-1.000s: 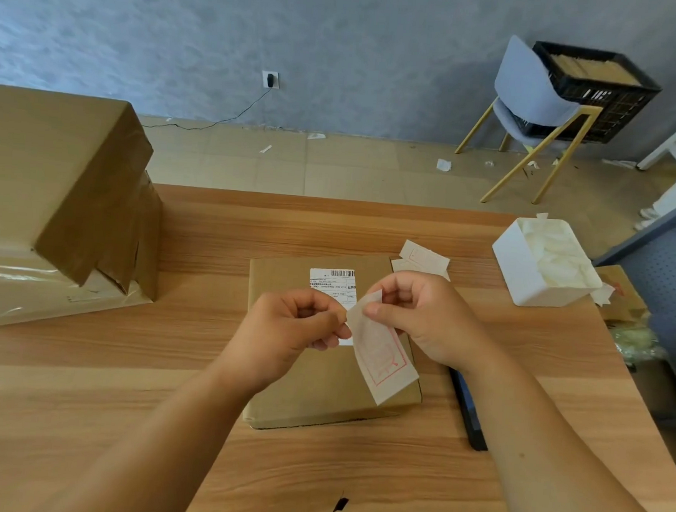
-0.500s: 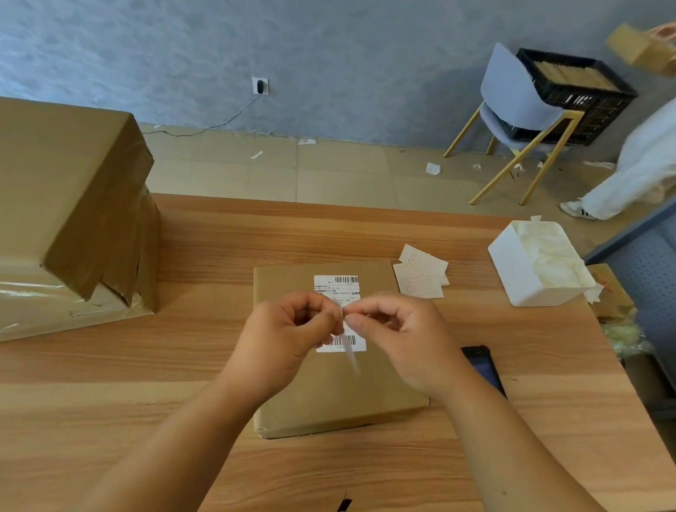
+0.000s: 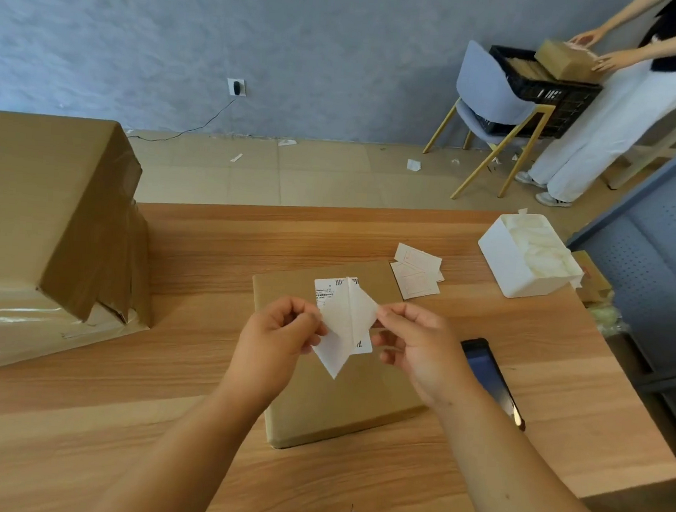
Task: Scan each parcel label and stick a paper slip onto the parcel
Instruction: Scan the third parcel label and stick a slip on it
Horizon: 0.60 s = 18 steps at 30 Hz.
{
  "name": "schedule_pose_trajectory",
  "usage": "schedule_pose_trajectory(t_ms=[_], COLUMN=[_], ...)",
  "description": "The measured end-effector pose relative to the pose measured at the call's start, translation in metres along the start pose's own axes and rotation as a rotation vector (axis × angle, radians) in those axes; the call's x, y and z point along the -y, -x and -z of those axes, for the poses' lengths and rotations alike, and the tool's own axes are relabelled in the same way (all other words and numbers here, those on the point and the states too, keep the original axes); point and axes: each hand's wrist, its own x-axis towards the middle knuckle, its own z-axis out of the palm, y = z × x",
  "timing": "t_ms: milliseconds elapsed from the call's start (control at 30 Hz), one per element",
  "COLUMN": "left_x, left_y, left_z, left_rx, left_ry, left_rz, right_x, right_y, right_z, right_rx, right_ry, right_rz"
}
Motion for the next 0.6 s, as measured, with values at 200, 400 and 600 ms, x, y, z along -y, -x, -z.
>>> schedule_pose_trajectory(t_ms=[200,400,600], left_x=[0.016,0.024,0.022], left_y=[-0.011,-0.025,-0.042], left_z=[0.007,0.006,-0.015], left_rx=[-0.164,-0.272,-0.229], left_ry=[0.068,-0.074,-0.363], left_rz=[0.124,0.121,0.039], right_x=[-0.016,-0.027,-0.018], right_y=[-0.009,-0.021,-0.034], right_z=[0.028,0.066,0.11], right_rx=[-0.288,-0.607,-0.558], right_ry=[-0.245,-0.208,0.47], right_rz=[-0.161,-0.12,0.159])
